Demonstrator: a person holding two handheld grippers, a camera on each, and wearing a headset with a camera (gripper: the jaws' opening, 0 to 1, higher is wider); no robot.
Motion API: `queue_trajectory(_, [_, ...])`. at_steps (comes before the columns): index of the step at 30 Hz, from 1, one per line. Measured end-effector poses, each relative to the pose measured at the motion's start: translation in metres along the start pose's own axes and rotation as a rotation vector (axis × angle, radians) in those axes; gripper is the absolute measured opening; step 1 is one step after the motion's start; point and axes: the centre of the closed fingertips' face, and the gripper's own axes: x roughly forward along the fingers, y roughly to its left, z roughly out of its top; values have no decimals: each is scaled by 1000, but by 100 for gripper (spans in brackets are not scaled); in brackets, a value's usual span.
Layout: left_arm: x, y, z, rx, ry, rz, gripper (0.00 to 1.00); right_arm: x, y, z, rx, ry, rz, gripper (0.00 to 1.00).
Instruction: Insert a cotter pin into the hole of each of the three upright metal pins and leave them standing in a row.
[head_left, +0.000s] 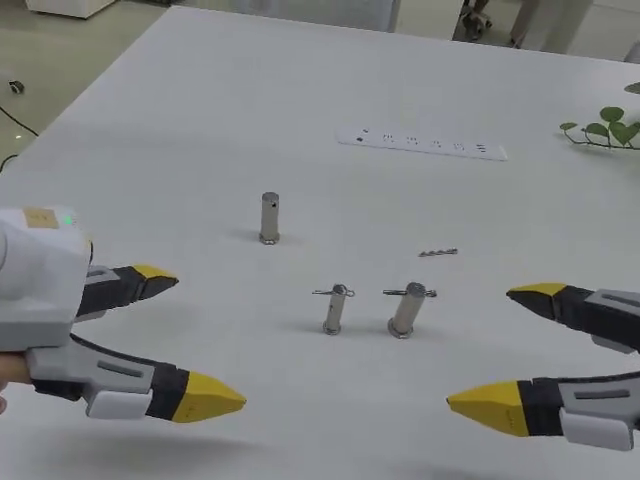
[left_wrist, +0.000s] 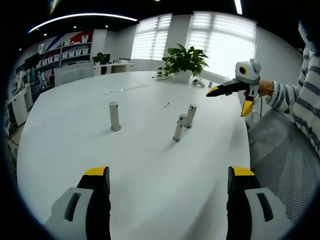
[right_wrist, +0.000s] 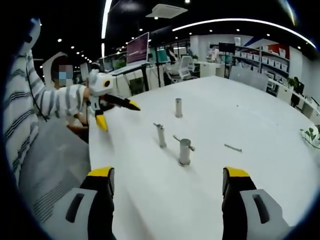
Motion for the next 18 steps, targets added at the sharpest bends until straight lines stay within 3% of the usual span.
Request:
queue_trajectory(5, [-1,8,6,-7,-15,20,98,-4,-2,0,42,-14,-32,99])
queue_trajectory(18, [10,26,18,-13,-21,32,95,-15,2,-10,117,-8,-65,100])
